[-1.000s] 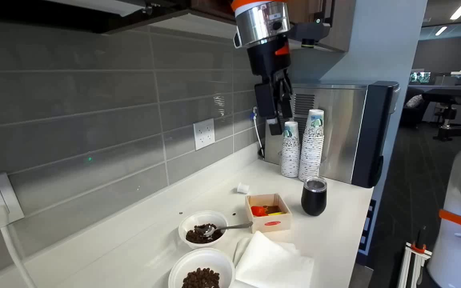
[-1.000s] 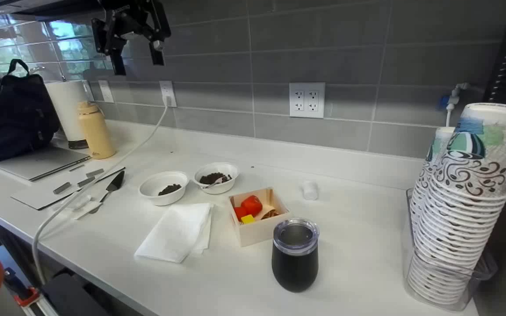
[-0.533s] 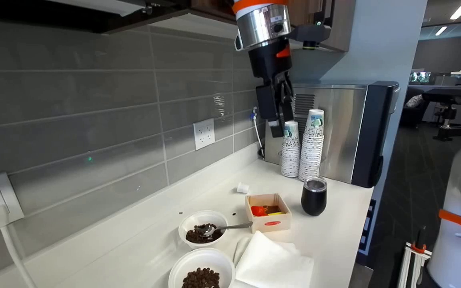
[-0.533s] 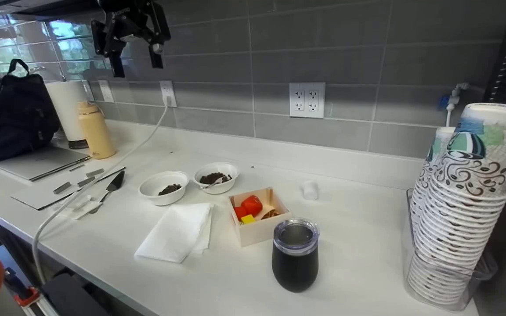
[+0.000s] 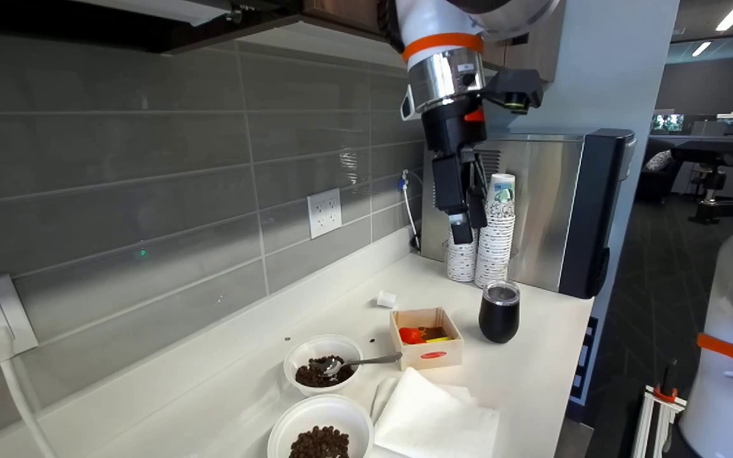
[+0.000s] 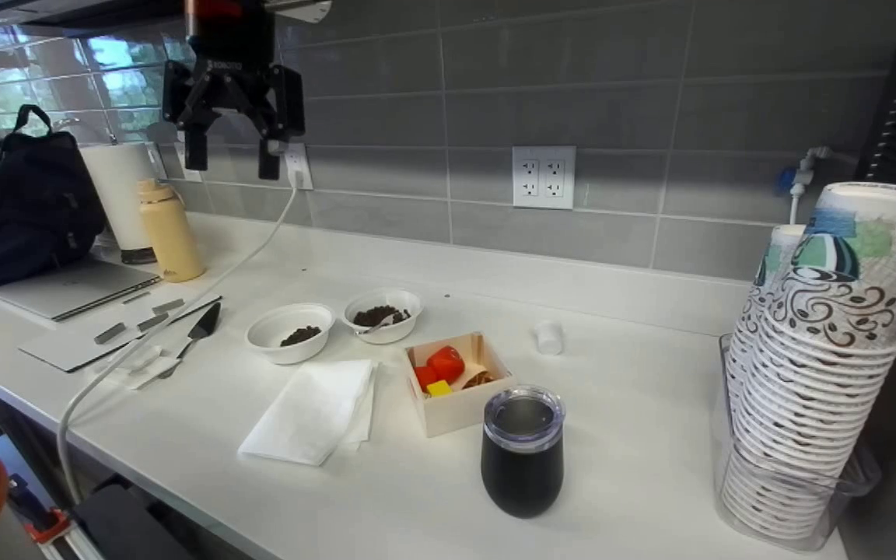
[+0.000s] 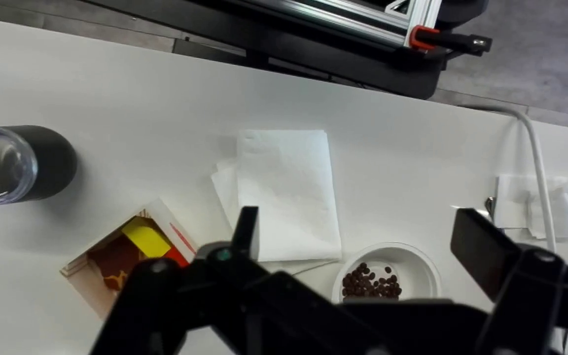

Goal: Unfold the wipe on the table

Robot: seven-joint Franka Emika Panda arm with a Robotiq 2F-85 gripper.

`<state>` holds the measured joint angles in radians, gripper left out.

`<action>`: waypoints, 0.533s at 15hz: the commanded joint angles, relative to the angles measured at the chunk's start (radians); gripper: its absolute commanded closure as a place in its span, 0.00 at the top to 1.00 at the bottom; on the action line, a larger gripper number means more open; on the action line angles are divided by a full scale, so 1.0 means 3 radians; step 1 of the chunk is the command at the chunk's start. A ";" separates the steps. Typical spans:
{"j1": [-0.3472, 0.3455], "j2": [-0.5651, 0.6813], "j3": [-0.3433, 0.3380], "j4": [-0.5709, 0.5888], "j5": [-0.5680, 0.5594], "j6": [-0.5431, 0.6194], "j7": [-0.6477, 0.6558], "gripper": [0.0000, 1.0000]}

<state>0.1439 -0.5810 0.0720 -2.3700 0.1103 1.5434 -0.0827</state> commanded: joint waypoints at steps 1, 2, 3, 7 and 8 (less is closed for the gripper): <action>-0.0032 -0.0178 -0.0233 -0.0425 0.0372 0.0358 -0.0230 1.00; -0.0050 -0.0179 -0.0285 -0.0533 0.0460 0.0466 -0.0278 1.00; -0.0072 -0.0176 -0.0321 -0.0646 0.0534 0.0590 -0.0304 1.00; -0.0124 -0.0139 -0.0360 -0.1112 0.0607 0.1317 -0.0471 1.00; -0.0115 -0.0098 -0.0379 -0.1198 0.0617 0.1498 -0.0533 1.00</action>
<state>0.1179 -0.5944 -0.0367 -2.6338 0.2638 1.8481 -0.1890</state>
